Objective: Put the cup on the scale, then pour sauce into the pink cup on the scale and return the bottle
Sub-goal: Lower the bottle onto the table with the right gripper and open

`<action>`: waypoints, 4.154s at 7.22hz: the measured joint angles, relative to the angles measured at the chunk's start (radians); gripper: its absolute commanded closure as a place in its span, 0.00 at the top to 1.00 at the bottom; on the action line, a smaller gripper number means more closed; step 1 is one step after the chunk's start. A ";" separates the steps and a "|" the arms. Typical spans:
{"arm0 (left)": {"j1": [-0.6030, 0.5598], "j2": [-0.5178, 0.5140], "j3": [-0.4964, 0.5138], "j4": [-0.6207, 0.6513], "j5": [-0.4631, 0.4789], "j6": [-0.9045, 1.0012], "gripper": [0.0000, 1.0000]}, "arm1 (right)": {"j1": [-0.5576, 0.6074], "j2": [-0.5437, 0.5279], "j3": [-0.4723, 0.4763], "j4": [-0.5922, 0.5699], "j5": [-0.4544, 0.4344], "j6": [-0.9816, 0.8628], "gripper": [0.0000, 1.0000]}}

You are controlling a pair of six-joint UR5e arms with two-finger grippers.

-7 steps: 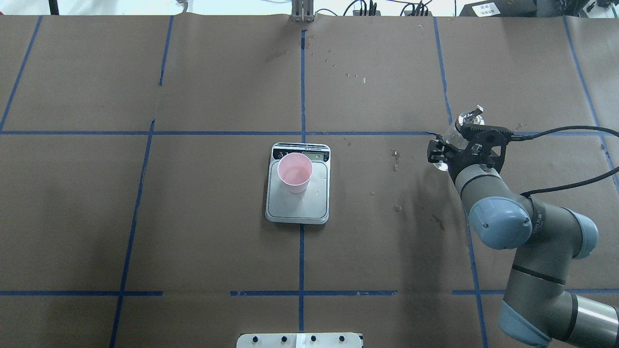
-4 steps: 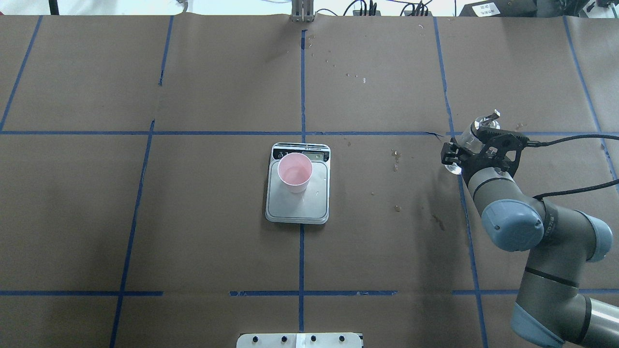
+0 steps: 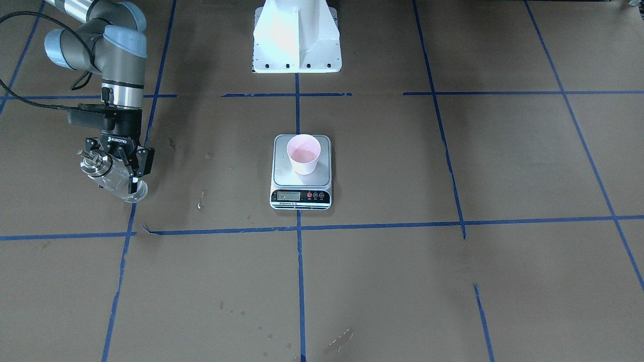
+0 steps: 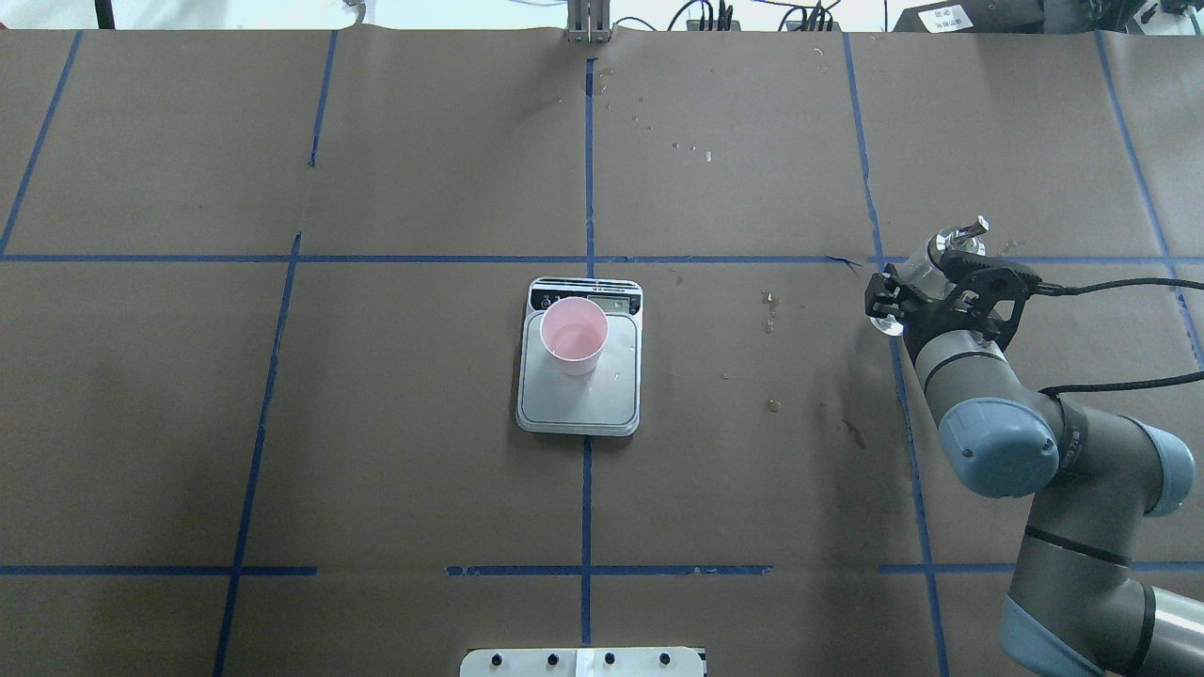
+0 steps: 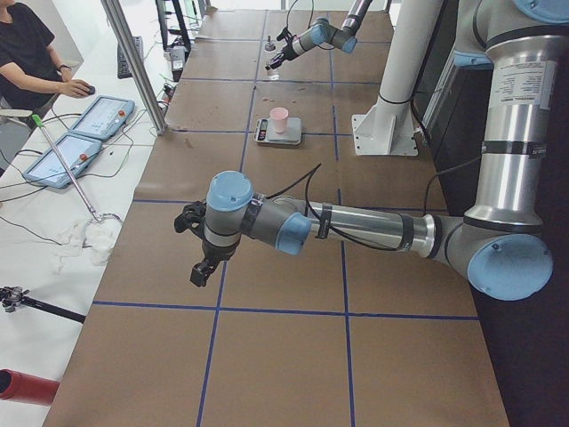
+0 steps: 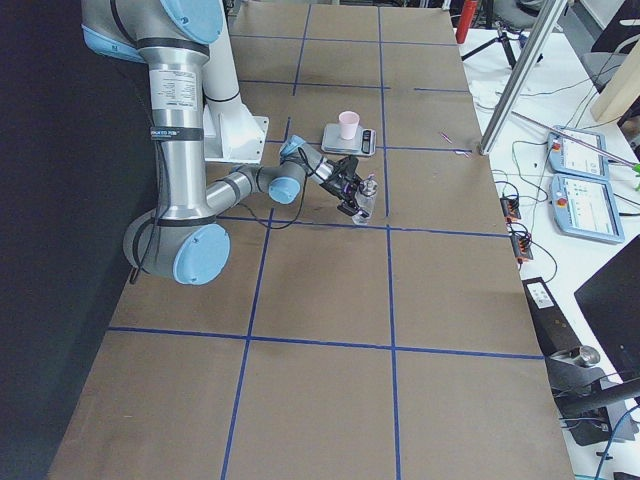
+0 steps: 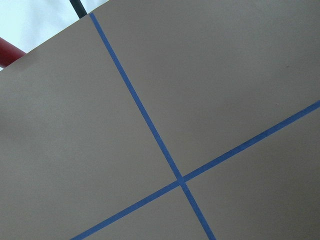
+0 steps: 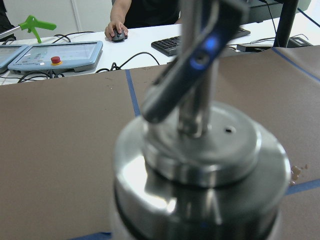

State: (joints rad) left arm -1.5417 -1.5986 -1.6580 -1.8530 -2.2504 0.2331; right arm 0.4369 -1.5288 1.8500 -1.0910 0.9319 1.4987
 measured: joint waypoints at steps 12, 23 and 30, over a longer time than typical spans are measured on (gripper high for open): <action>0.000 0.000 0.000 0.000 0.001 0.002 1.00 | -0.033 0.000 -0.039 -0.006 -0.012 0.000 1.00; 0.000 -0.006 0.000 -0.002 0.040 0.004 1.00 | -0.037 -0.072 0.186 -0.223 0.217 -0.003 1.00; 0.001 -0.010 0.000 -0.003 0.041 0.006 1.00 | -0.019 0.173 0.476 -0.895 0.787 -0.009 1.00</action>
State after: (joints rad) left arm -1.5411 -1.6091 -1.6582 -1.8556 -2.2089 0.2396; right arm 0.4179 -1.3556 2.3262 -1.9856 1.7187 1.4899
